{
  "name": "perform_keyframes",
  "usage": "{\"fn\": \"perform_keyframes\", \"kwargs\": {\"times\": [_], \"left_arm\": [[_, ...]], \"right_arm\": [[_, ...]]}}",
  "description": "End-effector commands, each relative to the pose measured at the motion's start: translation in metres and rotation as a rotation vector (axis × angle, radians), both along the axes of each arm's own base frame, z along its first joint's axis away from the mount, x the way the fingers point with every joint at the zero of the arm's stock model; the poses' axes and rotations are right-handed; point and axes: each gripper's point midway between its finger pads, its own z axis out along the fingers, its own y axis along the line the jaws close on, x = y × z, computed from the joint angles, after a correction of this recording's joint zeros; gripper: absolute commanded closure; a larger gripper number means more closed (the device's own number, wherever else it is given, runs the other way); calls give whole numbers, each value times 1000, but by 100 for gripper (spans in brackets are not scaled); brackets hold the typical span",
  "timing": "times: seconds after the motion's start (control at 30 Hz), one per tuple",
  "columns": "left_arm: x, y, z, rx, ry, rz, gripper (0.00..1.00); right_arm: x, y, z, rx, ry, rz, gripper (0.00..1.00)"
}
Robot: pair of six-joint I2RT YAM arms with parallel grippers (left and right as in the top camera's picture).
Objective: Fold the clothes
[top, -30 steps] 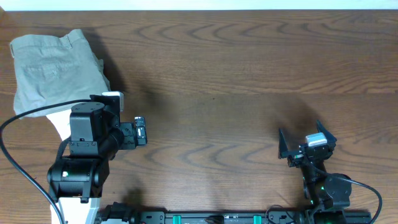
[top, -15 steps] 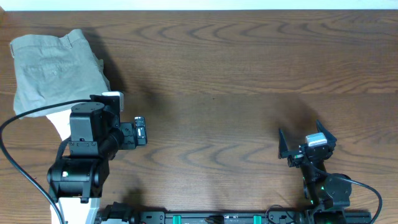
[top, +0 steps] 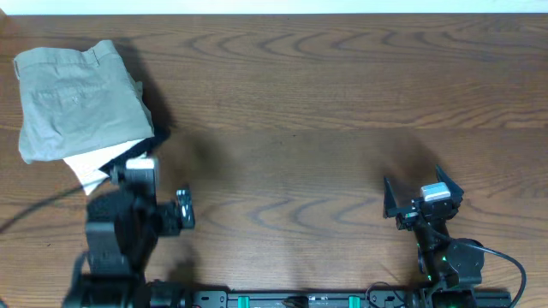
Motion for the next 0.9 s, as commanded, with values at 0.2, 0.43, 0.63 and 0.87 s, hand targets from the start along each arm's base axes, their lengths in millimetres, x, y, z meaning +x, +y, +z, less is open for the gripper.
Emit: {"fn": "perform_keyframes", "kwargs": {"times": [0.2,0.43,0.63,0.87], "left_arm": [[-7,6,-51,22,-172,19,2],[15,5,-62,12,-356,22,2],[35,4,-55,3,-537,25,2],[41,4,-52,17,-618,20,2]], "right_arm": [[0,1,-1,-7,-2,4,1],[0,1,-1,-7,-2,4,1],[0,1,-1,-7,-2,4,1],[0,1,-1,-7,-2,4,1]]}}
